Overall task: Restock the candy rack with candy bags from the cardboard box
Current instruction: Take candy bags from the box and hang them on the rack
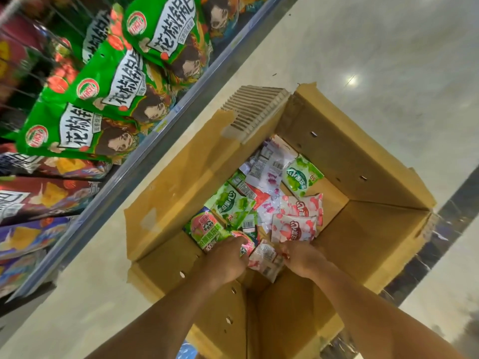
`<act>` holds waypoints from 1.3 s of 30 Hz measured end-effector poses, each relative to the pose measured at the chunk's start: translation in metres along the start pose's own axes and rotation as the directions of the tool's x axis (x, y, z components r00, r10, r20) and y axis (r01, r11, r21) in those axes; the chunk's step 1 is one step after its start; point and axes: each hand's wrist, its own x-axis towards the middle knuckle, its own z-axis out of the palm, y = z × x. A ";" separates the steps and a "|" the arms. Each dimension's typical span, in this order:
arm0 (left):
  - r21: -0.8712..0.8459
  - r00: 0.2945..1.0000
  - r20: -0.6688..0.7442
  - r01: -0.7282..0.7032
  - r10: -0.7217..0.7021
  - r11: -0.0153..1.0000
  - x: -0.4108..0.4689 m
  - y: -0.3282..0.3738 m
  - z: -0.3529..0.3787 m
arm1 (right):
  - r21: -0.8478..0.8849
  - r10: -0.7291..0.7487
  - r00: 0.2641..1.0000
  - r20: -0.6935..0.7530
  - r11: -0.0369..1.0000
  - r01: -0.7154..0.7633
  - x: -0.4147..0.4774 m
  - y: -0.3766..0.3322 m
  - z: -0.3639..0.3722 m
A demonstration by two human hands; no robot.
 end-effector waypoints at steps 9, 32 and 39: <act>-0.108 0.998 -0.007 0.057 -0.059 0.993 0.021 -0.015 0.016 | -0.015 -0.037 0.998 -0.049 0.999 0.036 0.029 -0.022 0.029; -0.890 0.960 0.135 0.227 -0.247 0.395 -0.013 0.034 -0.014 | 0.758 -0.189 0.966 -0.173 0.600 0.254 -0.060 -0.060 -0.032; -0.972 0.951 0.095 0.153 -0.295 0.178 0.001 0.016 -0.026 | 0.933 0.193 0.962 -0.193 0.340 0.118 0.020 -0.044 -0.127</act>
